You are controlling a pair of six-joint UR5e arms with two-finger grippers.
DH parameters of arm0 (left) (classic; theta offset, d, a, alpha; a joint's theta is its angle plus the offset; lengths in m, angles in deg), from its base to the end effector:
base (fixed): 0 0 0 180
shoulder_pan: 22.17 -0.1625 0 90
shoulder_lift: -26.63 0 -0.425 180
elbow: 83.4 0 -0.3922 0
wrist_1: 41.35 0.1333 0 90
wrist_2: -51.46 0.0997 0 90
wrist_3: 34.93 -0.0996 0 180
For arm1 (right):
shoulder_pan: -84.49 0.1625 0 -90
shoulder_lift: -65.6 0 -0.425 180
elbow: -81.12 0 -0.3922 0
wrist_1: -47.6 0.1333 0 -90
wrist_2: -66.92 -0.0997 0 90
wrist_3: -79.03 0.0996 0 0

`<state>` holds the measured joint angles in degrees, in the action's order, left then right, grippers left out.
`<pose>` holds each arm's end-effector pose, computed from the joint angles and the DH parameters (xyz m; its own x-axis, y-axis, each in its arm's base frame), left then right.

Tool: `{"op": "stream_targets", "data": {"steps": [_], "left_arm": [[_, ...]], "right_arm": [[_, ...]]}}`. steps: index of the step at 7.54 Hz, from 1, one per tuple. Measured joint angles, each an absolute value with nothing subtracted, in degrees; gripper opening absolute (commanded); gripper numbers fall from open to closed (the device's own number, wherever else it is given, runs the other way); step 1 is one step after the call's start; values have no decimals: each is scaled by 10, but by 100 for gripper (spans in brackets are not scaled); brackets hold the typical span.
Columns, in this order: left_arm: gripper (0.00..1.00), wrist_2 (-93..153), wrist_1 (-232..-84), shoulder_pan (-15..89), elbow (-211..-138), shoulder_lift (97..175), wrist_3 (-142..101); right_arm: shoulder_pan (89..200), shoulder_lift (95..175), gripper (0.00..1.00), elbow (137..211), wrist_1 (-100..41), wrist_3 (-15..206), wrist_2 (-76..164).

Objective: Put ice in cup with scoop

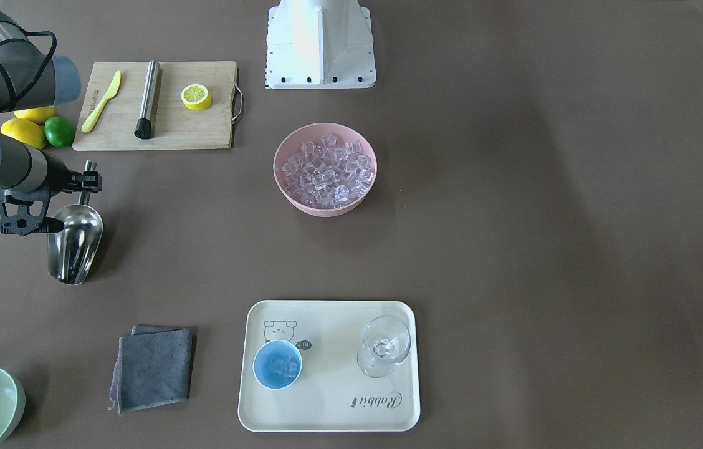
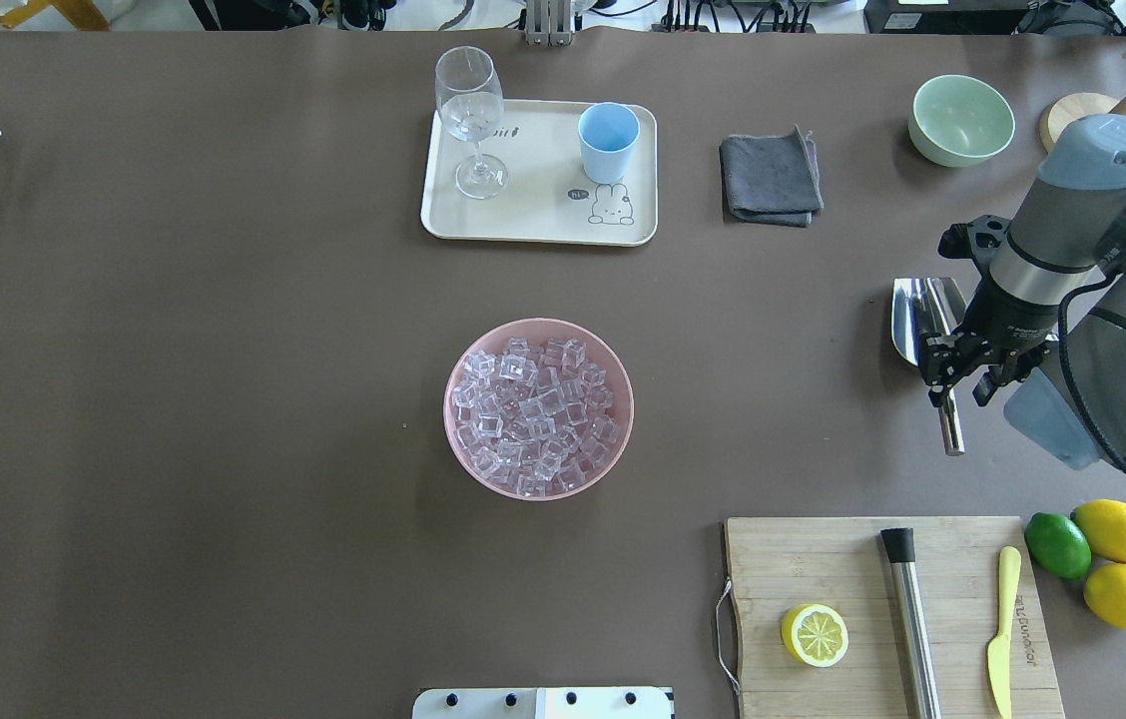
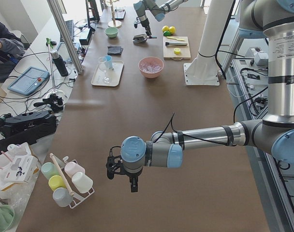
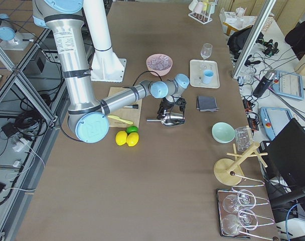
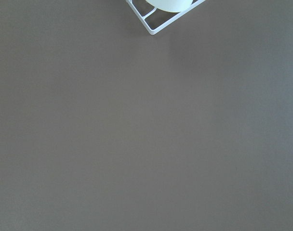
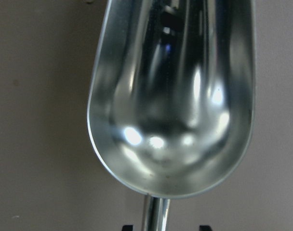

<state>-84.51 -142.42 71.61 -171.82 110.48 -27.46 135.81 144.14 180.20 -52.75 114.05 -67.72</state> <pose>-0.0910 -0.4416 0.7011 0.6818 -0.1335 -0.7192 0.1558 0.9872 -0.0355 -0.3020 -0.4786 0.4935 0.7443 -0.0027 0.6679 0.2296 0.9401 -0.2520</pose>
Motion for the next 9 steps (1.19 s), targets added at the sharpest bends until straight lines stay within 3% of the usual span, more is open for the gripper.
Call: {"op": "stream_targets", "data": {"steps": [5,9], "left_arm": [[98,-844,-1424,716,-1718,1105,-275],[98,-845,-1424,716,-1720,1105,-275]], "right_arm": [[1448,1445,100,1817,-486,1122,-674],[1636,1475,100,1816,-543,834,-663]]}}
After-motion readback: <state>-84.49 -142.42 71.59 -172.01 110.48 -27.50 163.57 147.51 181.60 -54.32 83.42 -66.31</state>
